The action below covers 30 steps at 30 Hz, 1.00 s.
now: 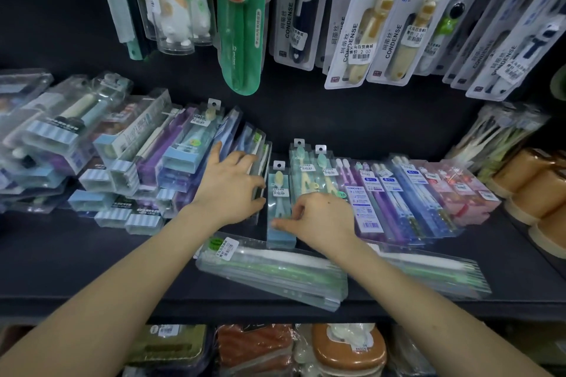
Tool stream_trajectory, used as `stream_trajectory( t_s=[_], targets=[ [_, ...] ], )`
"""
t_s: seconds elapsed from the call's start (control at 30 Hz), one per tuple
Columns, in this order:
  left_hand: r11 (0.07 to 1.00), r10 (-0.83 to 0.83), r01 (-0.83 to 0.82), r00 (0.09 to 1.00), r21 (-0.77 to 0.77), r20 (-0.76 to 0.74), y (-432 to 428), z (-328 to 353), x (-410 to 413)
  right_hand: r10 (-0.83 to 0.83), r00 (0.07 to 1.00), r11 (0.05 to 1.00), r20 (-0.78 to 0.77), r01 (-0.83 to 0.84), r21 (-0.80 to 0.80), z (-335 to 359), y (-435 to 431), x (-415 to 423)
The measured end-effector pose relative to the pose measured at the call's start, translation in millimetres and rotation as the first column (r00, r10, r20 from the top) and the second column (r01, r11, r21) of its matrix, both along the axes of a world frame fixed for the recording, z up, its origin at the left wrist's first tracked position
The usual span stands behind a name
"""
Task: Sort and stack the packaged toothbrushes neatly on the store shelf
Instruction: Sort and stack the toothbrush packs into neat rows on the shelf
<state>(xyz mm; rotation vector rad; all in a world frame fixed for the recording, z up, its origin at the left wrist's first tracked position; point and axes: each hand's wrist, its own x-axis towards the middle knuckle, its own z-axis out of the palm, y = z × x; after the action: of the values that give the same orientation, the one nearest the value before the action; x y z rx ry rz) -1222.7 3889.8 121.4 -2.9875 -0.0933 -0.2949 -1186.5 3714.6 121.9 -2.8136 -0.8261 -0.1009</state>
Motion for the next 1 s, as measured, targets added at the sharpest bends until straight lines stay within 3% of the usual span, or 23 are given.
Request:
stream_trajectory(
  t_s=[0.07, 0.2, 0.37, 0.63, 0.73, 0.83, 1.0],
  targets=[
    [1.000, -0.003, 0.003, 1.000, -0.001, 0.003, 0, 0, 0, -0.079, 0.997, 0.992, 0.009, 0.079, -0.103, -3, 8, -6],
    [1.000, -0.008, 0.008, 1.000, 0.002, 0.013, 1, -1, -1, -0.177, 0.984, 0.973, 0.012, 0.177, -0.147, -10, 21, -13],
    [1.000, -0.012, 0.012, 1.000, 0.011, 0.012, 1, -2, -1, -0.247, 0.959, 0.958, -0.137, 0.221, -0.181, -5, 29, -11],
    [1.000, -0.014, 0.014, 1.000, 0.016, 0.003, 1, 0, 0, -0.234, 0.948, 0.963, -0.216, 0.257, 0.085, 28, 8, -13],
    [1.000, -0.001, 0.001, 1.000, 0.016, -0.007, 0, -1, 1, -0.248, 0.952, 0.933, -0.179, 0.285, 0.221, 38, -9, -14],
    [1.000, 0.012, -0.012, 1.000, 0.005, -0.017, -1, -2, 2, -0.299, 0.951, 0.926, -0.074, 0.308, 0.218, 43, -21, -8],
    [1.000, 0.017, -0.017, 1.000, 0.006, -0.008, -2, -3, 2, -0.320, 0.946, 0.927, -0.040, 0.322, 0.192, 35, -24, 15]
  ],
)
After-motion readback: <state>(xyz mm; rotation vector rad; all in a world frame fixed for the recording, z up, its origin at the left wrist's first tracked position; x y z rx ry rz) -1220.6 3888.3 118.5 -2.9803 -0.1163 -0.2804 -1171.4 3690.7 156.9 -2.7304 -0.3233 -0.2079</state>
